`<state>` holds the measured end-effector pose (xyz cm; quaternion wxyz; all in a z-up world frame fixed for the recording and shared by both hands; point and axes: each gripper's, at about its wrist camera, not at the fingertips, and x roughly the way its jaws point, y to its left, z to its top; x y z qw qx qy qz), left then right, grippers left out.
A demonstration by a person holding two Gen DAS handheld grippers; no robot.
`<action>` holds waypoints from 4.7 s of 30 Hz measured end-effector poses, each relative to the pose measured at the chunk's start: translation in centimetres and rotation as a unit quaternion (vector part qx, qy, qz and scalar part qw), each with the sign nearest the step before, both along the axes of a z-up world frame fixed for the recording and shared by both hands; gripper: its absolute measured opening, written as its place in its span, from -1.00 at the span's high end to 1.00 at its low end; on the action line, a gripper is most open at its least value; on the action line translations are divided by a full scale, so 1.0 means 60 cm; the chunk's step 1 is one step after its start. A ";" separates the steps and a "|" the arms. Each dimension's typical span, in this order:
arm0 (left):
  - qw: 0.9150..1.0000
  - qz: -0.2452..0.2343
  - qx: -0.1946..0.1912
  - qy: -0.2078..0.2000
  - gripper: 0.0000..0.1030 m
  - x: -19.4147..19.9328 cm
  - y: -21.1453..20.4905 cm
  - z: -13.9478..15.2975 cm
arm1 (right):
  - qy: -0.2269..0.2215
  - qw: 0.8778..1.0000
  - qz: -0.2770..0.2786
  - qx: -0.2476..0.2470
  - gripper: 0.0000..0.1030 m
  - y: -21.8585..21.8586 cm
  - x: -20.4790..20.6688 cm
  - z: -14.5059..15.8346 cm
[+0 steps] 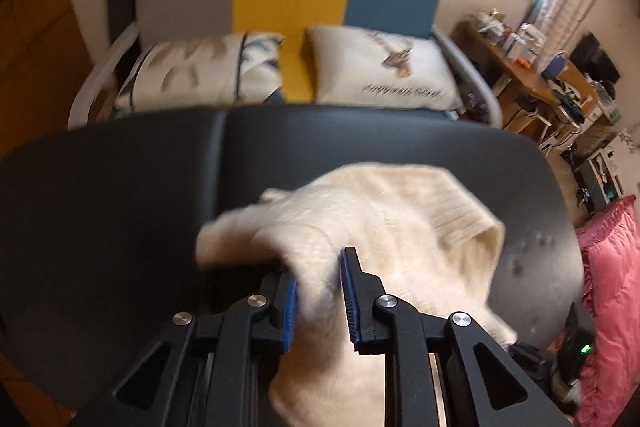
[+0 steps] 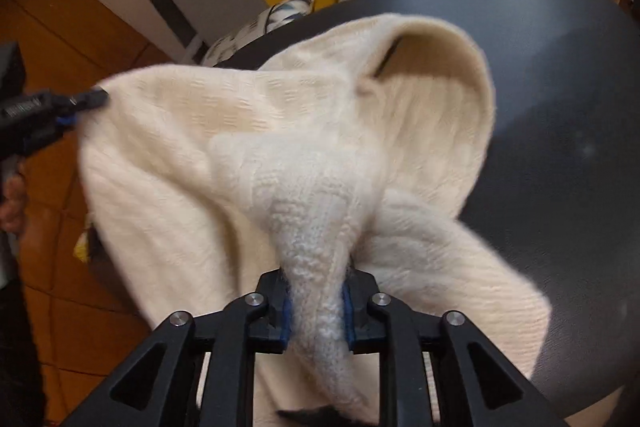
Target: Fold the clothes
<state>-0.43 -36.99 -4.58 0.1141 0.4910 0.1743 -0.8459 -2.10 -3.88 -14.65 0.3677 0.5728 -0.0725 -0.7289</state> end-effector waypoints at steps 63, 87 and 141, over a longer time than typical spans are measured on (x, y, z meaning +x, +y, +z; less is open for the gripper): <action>0.952 0.050 0.237 0.188 0.82 0.202 0.091 -0.095 | 0.082 0.977 0.122 0.152 -0.66 0.010 0.128 -0.022; 0.936 0.187 0.291 0.066 -0.16 0.144 -0.133 -0.261 | 0.166 0.951 0.207 0.157 -0.66 -0.352 -0.161 0.066; 0.976 -0.126 0.039 0.173 0.69 -0.072 0.241 -0.053 | 0.123 0.967 -0.012 0.221 -0.55 0.032 -0.186 -0.033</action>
